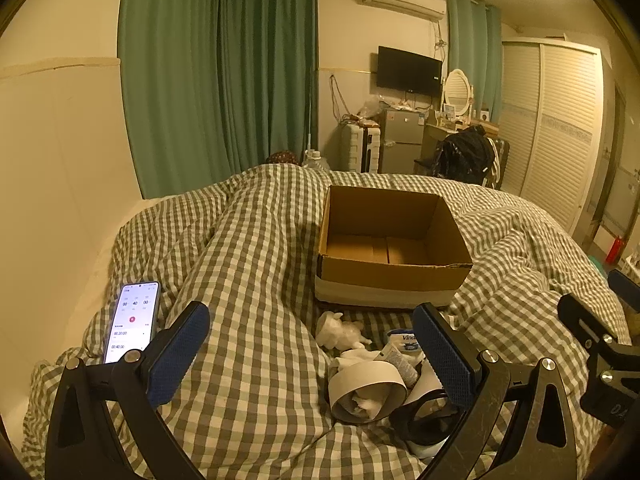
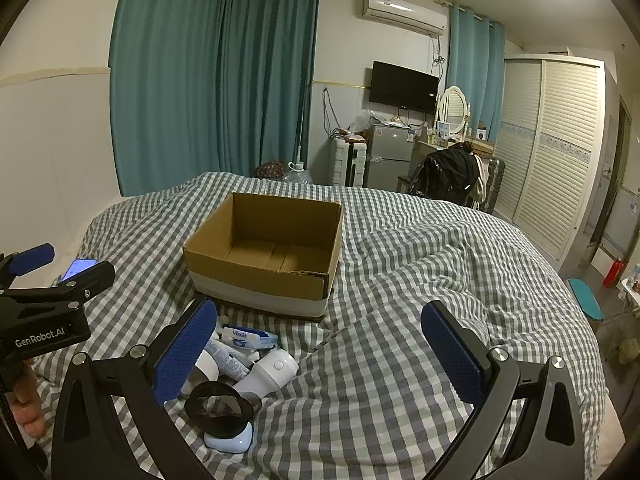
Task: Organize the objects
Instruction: 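Move the left tool toward the white tape roll on the bedspread, then grasp the white tape roll with the left gripper while the right gripper grasps the black round object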
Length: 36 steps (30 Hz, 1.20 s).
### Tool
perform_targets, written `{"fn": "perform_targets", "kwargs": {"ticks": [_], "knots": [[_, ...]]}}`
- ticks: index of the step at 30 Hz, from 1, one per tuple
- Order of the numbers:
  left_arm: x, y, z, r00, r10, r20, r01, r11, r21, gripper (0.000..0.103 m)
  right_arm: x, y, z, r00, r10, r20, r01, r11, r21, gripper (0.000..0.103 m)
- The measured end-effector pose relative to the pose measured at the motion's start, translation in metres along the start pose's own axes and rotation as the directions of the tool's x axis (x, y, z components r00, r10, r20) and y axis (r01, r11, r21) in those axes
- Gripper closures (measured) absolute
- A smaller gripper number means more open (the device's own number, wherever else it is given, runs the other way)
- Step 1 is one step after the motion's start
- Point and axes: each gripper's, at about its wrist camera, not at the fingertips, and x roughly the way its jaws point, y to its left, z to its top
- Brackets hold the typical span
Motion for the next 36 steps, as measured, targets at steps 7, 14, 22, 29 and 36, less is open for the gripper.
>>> {"fn": "perform_targets", "kwargs": {"ticks": [7,14,22,29,36], "knots": [[-0.003,0.009,0.002,1.0,0.007,0.001,-0.007,1.0,-0.021,0.0,-0.012,0.002,0.005,0.999,0.004,0.032,-0.004,1.0,-0.004,0.0],[0.004,0.004,-0.008,1.0,0.021,-0.004,-0.021,0.999,0.039,0.0,-0.002,0.008,-0.001,0.999,0.043,-0.029,-0.043,0.999,0.005,0.0],[0.034,-0.001,-0.031,0.994,-0.008,-0.105,0.017,0.996,0.089,0.0,0.034,0.017,-0.028,0.986,0.034,-0.165,-0.037,0.999,-0.021,0.0],[0.064,-0.002,-0.057,0.978,-0.015,-0.21,0.038,0.994,0.103,0.0,0.069,0.029,-0.064,0.95,0.082,-0.3,-0.099,0.994,-0.042,0.01],[0.084,-0.008,-0.069,0.96,-0.041,-0.277,0.074,0.991,0.111,0.0,0.093,0.041,-0.088,0.908,0.126,-0.399,-0.164,0.984,-0.063,0.041]]}}
